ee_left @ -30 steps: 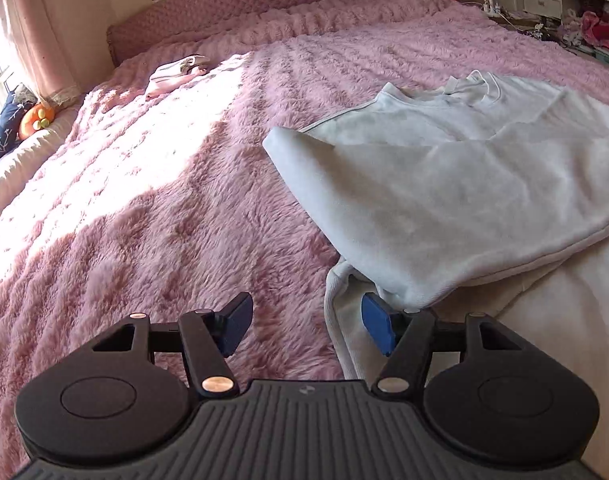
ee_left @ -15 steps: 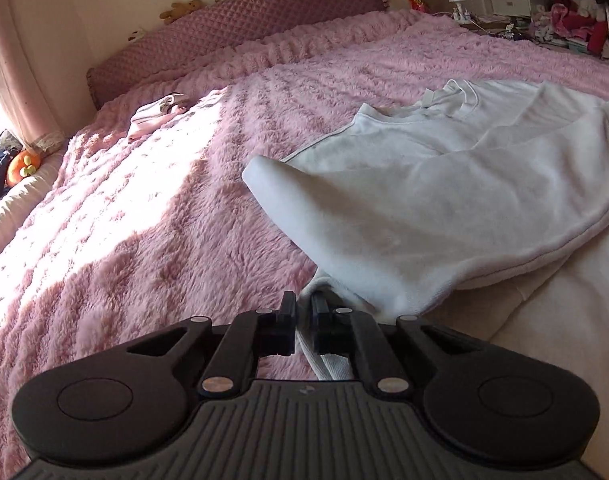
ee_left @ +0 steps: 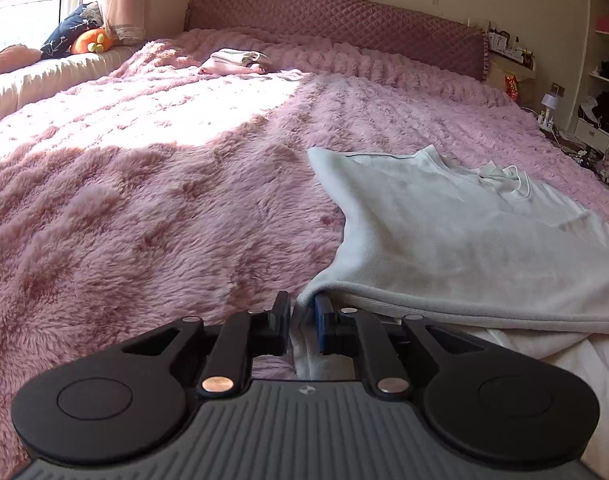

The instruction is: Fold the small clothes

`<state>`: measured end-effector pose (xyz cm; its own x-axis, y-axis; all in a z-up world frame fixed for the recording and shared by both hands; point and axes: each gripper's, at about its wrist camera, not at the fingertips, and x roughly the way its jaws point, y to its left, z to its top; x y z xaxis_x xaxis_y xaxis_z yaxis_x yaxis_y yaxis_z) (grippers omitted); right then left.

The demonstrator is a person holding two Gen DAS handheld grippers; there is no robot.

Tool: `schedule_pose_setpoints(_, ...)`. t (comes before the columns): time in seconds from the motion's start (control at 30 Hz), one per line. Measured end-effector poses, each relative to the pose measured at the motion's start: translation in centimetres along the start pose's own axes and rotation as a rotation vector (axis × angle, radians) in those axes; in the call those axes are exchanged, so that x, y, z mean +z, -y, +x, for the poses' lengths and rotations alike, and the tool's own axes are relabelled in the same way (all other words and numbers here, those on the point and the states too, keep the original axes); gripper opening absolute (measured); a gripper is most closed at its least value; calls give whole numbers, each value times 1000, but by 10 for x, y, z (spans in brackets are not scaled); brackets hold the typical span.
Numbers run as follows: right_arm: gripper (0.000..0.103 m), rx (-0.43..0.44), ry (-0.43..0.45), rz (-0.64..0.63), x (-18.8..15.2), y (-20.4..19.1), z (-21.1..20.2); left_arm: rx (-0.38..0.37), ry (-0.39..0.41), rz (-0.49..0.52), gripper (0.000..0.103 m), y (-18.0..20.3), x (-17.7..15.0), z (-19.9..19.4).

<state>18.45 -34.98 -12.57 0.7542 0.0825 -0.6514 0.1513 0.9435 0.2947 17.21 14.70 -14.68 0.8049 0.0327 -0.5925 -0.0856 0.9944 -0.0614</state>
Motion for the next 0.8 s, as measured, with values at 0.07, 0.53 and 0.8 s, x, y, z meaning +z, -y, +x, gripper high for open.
schedule_pose_setpoints(0.07,1,3,2,3,0,0,0,34,7,144,28,15,2,-1)
schedule_pose_setpoints(0.53,2,7,-12,25,4,-2,4,117,-17,839,17,79,-20,31)
schedule_pose_setpoints(0.8,1,44,107,29,14,-12,-27,208,58,420,6,59,-5,-2)
